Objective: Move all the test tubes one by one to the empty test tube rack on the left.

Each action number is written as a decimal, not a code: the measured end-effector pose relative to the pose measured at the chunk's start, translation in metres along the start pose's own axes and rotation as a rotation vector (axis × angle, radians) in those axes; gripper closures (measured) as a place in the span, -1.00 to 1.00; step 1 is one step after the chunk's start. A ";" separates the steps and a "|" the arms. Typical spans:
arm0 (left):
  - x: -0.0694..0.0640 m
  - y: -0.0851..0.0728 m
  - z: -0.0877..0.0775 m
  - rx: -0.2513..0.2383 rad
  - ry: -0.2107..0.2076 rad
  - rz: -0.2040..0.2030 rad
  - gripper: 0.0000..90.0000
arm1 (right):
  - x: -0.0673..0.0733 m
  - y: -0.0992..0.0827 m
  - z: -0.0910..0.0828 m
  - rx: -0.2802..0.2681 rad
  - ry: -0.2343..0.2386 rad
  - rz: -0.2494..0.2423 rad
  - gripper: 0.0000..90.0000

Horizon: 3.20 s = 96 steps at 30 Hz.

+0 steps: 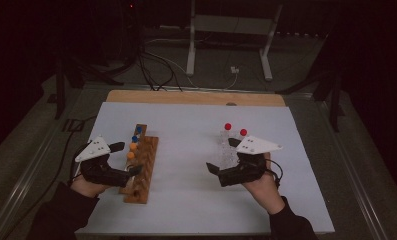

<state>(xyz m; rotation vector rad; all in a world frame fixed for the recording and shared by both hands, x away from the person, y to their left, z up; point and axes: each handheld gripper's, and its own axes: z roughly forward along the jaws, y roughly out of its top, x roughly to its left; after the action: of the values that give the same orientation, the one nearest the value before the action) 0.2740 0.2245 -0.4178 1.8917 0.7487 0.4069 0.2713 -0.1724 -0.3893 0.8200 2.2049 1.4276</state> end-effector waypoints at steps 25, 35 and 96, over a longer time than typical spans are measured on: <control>-0.005 0.004 -0.004 -0.033 -0.040 0.025 -0.97 | -0.104 -0.040 -0.010 0.058 -0.228 0.118 -0.94; -0.005 0.004 -0.004 -0.033 -0.036 0.025 -0.97 | -0.117 -0.067 0.016 0.151 -0.279 0.155 -0.41; -0.017 0.009 0.000 -0.028 -0.079 0.046 -0.97 | -0.055 -0.018 0.016 0.043 -0.155 0.008 0.65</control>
<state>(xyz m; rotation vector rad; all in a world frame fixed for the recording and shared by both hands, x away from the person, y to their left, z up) 0.2639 0.2108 -0.4086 1.8900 0.6450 0.3668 0.3174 -0.2034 -0.4119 0.9228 2.1242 1.2793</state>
